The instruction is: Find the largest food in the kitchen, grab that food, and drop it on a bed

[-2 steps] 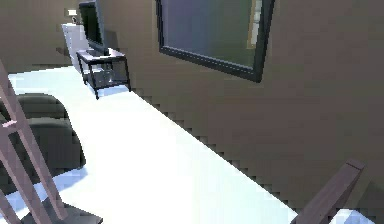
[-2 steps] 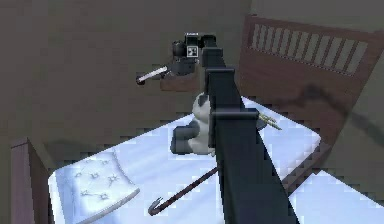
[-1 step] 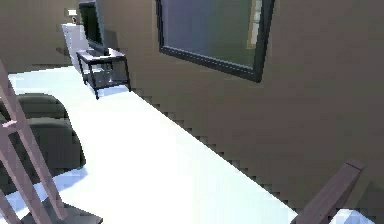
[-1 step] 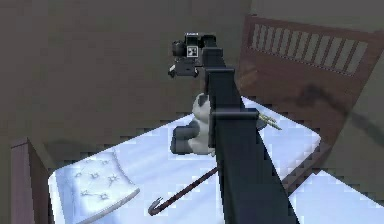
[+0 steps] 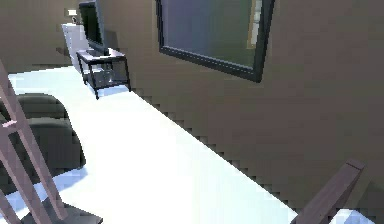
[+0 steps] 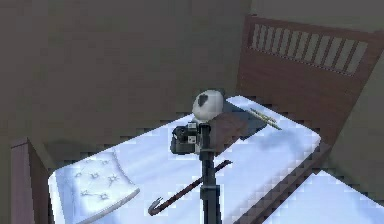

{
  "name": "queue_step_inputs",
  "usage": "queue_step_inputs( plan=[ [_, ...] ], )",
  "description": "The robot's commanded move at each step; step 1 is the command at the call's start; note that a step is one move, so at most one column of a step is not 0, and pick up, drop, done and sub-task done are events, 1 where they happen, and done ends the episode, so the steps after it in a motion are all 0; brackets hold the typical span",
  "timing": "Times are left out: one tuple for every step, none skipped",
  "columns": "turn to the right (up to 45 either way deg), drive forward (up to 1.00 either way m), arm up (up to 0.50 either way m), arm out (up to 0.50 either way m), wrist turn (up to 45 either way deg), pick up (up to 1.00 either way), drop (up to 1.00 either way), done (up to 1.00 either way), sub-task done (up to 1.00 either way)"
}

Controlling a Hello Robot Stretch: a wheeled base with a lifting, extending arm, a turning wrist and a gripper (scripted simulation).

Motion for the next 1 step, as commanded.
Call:
queue_step_inputs(
  plan=[
    [0.0,0.0,-0.32,0.0,0.0,0.0,0.0,0.0,0.0]
  ],
)
